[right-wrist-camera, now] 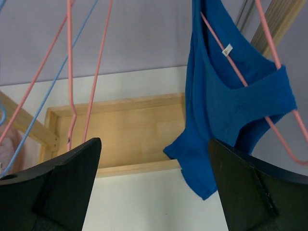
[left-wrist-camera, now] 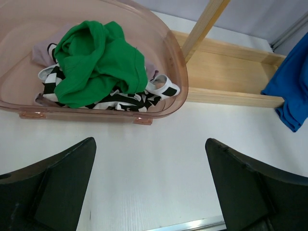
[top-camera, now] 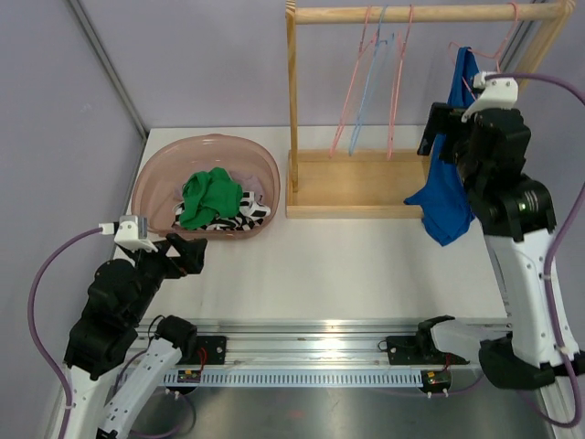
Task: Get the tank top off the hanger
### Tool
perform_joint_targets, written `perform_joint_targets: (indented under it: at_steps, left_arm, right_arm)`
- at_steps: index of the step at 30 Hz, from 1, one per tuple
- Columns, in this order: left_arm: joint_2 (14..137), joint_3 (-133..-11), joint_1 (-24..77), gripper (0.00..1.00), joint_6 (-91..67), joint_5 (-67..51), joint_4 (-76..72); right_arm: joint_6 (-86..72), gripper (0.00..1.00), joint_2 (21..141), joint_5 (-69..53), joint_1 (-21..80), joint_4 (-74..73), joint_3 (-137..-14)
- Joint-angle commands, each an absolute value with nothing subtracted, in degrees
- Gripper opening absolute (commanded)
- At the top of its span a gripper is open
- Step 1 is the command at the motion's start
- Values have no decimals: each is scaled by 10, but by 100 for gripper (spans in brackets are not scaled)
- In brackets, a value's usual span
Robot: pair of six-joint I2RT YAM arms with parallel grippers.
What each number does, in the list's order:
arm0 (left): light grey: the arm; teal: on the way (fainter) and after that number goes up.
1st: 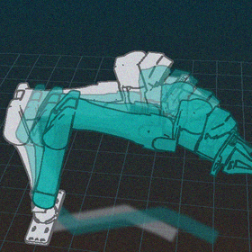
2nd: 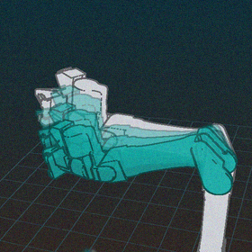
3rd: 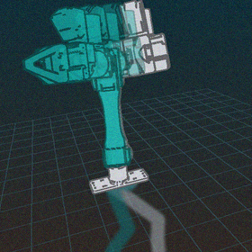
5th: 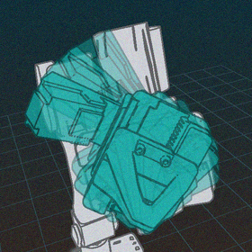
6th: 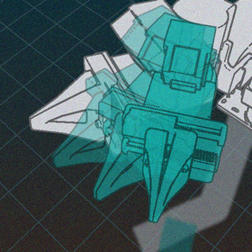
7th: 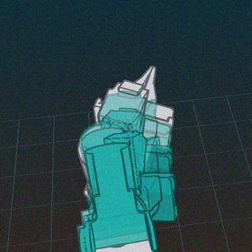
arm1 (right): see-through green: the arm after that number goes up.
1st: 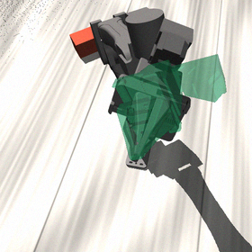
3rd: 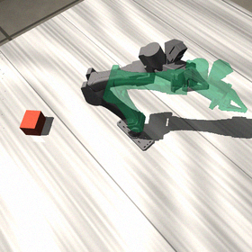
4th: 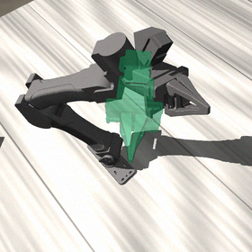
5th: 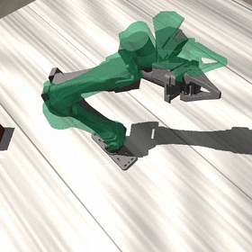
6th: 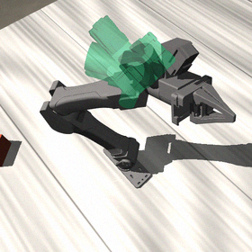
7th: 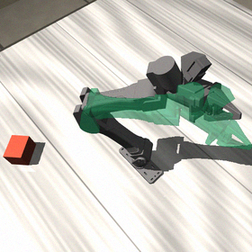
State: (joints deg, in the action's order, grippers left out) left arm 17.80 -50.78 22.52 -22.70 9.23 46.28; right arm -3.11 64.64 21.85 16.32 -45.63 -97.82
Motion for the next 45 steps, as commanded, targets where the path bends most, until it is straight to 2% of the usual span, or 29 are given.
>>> perform_joint_targets:
  at_steps: [1,7,12,16,18,19,20,21,25,26,27,32,33,45]
  left_arm:
    - [163,-489,227,99,-211,52,396]
    - [161,-485,227,99,-211,53,406]
    - [142,-482,227,99,-200,19,397]
    - [129,-476,227,99,-199,7,391]
    - [133,-477,227,99,-199,4,390]
    - [135,-477,227,99,-199,4,392]
    - [138,-476,227,99,-199,4,391]
    - [143,-477,227,99,-199,4,392]
    - [149,-478,227,99,-197,3,393]
    - [149,-476,227,99,-197,4,391]
    - [149,-476,227,99,-197,4,391]
    - [153,-475,227,99,-195,-18,388]
    - [154,-475,227,99,-195,-18,388]
    - [154,-475,227,99,-196,-18,389]
  right_arm:
    - [20,99,729,251,117,-455,-1092]
    - [50,99,874,227,50,-513,-1278]
    - [81,99,931,203,4,-502,-1328]
    - [97,93,978,183,-39,-511,-1383]
    - [82,85,997,153,-68,-517,-1392]
    - [71,82,999,99,-81,-517,-1390]
    - [58,71,1002,74,-97,-519,-1390]
    - [55,65,1005,51,-101,-521,-1390]
    - [60,54,1011,-17,-108,-518,-1393]
    - [60,41,1015,-25,-111,-516,-1395]
    - [60,41,1015,-25,-111,-516,-1395]
    - [65,17,1016,-19,-111,-512,-1393]
    - [65,2,1014,-20,-111,-512,-1390]
    - [29,0,969,-84,-111,-497,-1435]
